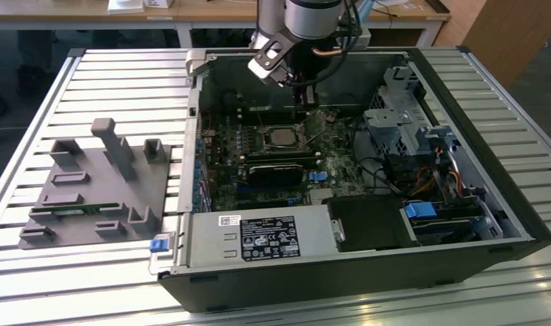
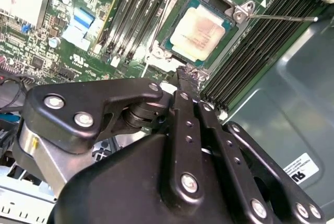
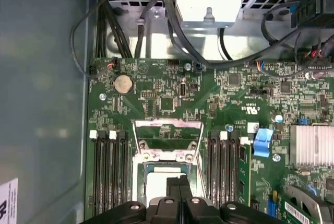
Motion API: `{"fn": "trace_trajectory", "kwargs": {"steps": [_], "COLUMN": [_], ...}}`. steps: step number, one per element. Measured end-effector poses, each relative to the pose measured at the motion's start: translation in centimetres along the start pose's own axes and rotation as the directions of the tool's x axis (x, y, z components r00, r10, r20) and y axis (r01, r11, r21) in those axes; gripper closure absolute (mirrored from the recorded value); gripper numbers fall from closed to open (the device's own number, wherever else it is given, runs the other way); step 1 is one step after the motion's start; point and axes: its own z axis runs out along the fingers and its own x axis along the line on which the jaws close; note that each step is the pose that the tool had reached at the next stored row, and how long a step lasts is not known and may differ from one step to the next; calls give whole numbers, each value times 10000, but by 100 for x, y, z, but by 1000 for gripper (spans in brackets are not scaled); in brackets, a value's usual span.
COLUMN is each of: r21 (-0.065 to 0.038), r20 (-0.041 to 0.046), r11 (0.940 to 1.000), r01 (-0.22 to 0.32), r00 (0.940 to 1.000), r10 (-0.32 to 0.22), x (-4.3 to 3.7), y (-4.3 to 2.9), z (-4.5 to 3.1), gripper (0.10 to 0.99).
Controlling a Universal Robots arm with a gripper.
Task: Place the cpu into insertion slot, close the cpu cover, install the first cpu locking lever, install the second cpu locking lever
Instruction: 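Close the cpu cover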
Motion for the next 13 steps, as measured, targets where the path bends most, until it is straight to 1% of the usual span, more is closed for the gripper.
{"fn": "trace_trajectory", "kwargs": {"steps": [2,6,13], "r21": [0,1,0], "r20": [0,1,6], "r11": [10000,10000,10000], "r01": [4,6,6], "r00": [10000,10000,10000], "r10": [-4,-6,-6], "x": [7,24,65], "y": [22,98,192], "z": [4,12,26], "gripper": [980,980,980]}}
